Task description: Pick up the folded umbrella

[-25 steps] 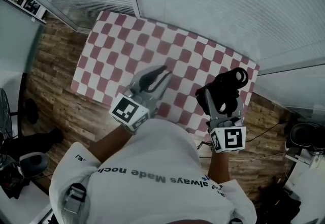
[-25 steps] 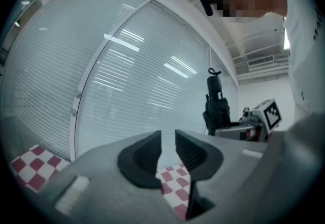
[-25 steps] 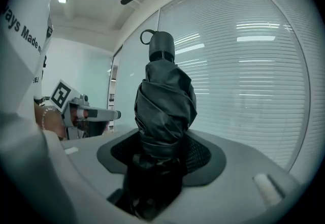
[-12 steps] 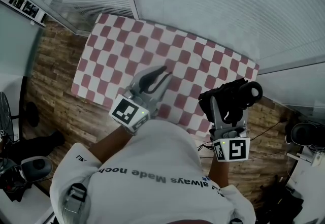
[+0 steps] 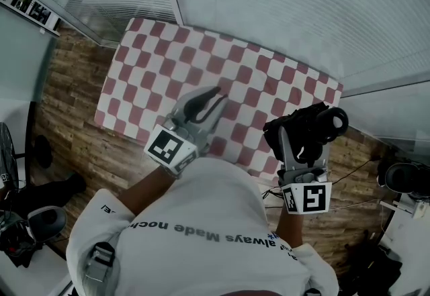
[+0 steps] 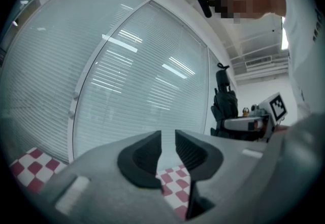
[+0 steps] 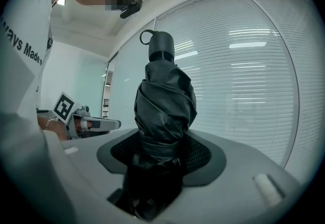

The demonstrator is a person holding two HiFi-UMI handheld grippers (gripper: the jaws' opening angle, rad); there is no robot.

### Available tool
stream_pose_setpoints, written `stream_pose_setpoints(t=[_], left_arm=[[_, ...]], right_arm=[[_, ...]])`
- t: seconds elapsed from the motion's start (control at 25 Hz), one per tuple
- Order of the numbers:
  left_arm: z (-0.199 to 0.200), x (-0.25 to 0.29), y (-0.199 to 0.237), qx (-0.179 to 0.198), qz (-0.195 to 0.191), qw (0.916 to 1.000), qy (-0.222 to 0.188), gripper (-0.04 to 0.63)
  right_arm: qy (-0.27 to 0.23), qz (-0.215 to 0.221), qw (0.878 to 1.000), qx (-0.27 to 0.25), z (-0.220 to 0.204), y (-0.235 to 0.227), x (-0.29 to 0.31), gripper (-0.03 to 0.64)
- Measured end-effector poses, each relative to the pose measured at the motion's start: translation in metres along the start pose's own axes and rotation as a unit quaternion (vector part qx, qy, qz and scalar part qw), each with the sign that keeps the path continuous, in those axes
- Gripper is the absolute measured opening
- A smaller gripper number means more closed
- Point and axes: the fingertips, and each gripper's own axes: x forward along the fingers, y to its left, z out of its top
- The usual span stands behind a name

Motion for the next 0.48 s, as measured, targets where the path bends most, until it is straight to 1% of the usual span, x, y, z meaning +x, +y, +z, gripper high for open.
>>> stream_pose_setpoints(t=[0.16,0.48], left_arm=[[-0.0003,-0.0010,0.0010,-0.005,0.000,1.0000,-0.001,0.087],[-0.0013,-0.0015,-0.0001,-0.004,-0.001,1.0000,-0.001,0.087]], right_arm=[[-0.003,-0.006,1.000,-0.002,0.0022,-0.0012,-0.0014,0.247],[-0.003,-0.004,1.000,-0.009,0.0039,0.0015,-0.0029,0.247]])
